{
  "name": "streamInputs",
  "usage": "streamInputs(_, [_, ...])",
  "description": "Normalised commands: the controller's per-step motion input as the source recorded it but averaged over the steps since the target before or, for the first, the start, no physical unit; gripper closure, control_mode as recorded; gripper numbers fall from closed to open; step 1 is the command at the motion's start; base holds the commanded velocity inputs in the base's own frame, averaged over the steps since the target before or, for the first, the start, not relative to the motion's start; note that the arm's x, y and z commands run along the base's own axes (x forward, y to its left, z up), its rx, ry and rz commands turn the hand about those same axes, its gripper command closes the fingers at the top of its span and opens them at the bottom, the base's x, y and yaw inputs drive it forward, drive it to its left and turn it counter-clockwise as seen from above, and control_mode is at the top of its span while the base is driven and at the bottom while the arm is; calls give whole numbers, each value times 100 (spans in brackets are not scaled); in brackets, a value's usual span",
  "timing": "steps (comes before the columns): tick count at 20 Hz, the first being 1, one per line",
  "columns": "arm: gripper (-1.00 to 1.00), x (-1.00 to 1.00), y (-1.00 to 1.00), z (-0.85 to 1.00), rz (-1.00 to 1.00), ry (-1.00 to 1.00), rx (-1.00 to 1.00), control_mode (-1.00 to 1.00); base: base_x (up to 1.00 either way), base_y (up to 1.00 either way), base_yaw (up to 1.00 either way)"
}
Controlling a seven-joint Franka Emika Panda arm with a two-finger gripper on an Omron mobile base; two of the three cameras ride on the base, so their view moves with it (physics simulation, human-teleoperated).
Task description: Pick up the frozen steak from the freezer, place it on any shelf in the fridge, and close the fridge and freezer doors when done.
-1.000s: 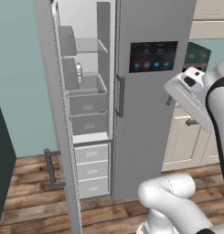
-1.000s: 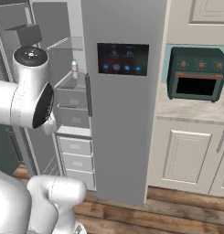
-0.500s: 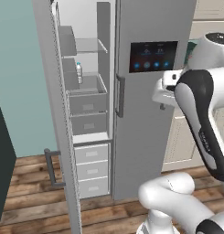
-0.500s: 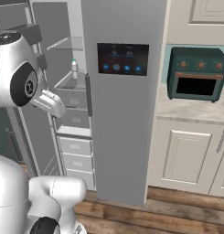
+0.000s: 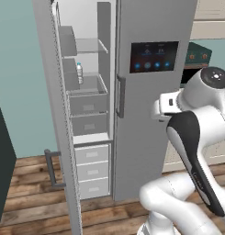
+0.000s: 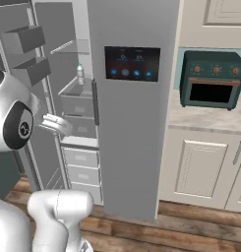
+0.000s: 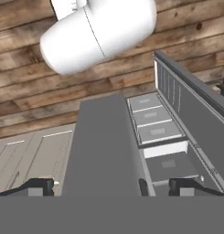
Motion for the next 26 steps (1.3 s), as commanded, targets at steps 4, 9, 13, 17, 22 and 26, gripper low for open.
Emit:
streamInputs(4, [-100, -20, 4, 0, 0, 0, 3, -100, 0, 0, 0])
streamInputs(9, [-100, -37, 19, 0, 0, -1, 1, -100, 0, 0, 0])
streamInputs(13, [-100, -31, 13, 0, 0, -6, 0, -100, 0, 0, 0])
streamInputs(17, [-100, -16, 9, 0, 0, -1, 0, -100, 0, 0, 0])
streamInputs(22, [-100, 0, 0, 0, 0, 0, 0, -100, 0, 0, 0])
streamInputs(26, [-100, 0, 0, 0, 0, 0, 0, -100, 0, 0, 0])
